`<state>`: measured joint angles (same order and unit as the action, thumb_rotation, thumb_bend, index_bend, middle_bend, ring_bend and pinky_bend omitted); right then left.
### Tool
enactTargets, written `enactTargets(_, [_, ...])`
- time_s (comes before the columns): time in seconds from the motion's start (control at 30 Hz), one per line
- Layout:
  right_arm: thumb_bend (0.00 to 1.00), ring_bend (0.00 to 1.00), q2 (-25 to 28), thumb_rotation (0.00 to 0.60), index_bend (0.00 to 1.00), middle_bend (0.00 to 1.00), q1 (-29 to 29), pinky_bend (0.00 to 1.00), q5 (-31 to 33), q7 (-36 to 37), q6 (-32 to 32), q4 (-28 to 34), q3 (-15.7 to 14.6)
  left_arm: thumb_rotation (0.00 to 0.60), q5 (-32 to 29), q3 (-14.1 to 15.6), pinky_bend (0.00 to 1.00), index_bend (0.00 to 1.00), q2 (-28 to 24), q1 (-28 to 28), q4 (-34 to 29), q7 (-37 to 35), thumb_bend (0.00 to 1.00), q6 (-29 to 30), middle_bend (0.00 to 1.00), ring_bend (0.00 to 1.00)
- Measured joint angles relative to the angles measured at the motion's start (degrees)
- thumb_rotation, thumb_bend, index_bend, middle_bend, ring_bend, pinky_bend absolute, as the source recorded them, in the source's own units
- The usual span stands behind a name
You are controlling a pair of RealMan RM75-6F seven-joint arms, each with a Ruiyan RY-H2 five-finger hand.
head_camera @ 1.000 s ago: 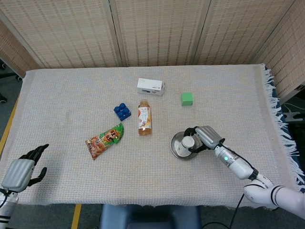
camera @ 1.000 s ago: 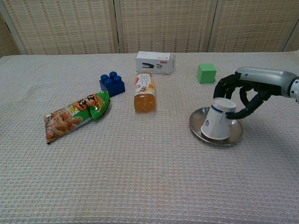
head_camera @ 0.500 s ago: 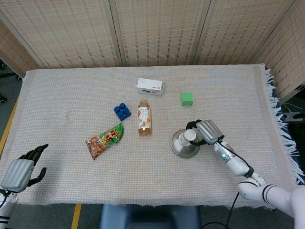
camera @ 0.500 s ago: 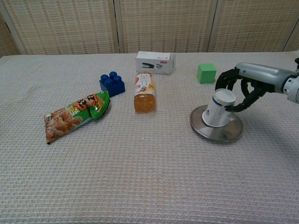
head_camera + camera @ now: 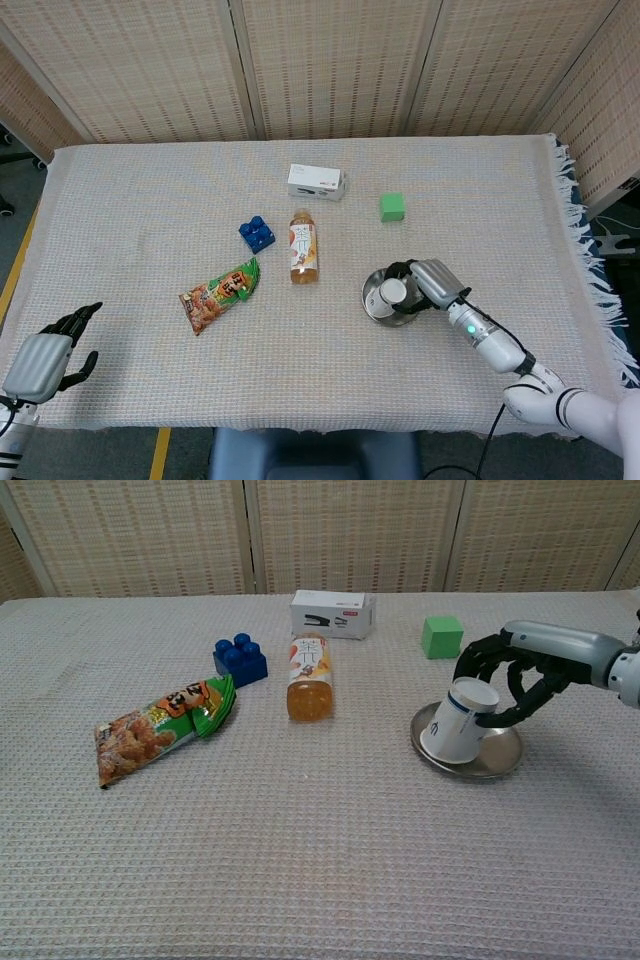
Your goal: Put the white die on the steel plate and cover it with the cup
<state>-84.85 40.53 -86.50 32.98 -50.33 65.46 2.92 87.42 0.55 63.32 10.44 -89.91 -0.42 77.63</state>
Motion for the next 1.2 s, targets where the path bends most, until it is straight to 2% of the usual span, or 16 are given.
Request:
enactTargets(0.13, [0.11,0.36,2.11,0.600,0.48,0.46,0.92,0.61,-2.59,6.38,1.01,1.68,-1.51,0.600,0.00,0.02,0.41,0.08,-0.03,0.01,-0.03,-0.10,0.45,-0.06,0.13,0.22])
enactTargets(0.23, [0.11,0.36,2.18,0.600,0.48,0.46,1.10,0.61,-3.10,6.42,0.97,1.21,-1.76,0.600,0.01,0.02,0.41,0.08,-0.03,-0.01,-0.02,-0.15,0.45,-0.01,0.13,0.22])
enactTargets(0.5, [0.11,0.36,-0.22,0.600,0.48,0.46,0.50,0.61,-0.16,-3.25,0.20,-2.61,-0.68,0.600,0.03,0.03,0.41,0.08,-0.08,0.02,-0.07,-0.22,0.45,-0.10,0.13,0.22])
enactTargets(0.8, [0.11,0.36,-4.01,0.600,0.48,0.46,-0.58,0.61,4.05,-13.31,-2.04,-7.46,2.05,0.600,0.02,0.04,0.41,0.08,-0.08,0.07,-0.05,-0.27,0.45,-0.21,0.13,0.22])
enactTargets(0.97, [0.11,0.36,-3.46,0.600,0.48,0.46,-0.59,0.61,3.64,-10.85,-1.57,-6.07,1.85,0.600,0.01,0.07,0.41,0.08,-0.12,0.06,-0.08,-0.32,0.45,-0.24,0.13,0.22])
enactTargets(1.2, [0.11,0.36,-0.90,0.600,0.48,0.46,-0.07,0.61,0.89,-4.12,-0.07,-1.91,0.00,0.600,0.02,0.07,0.41,0.08,-0.15,0.05,-0.11,-0.34,0.45,-0.23,0.13,0.22])
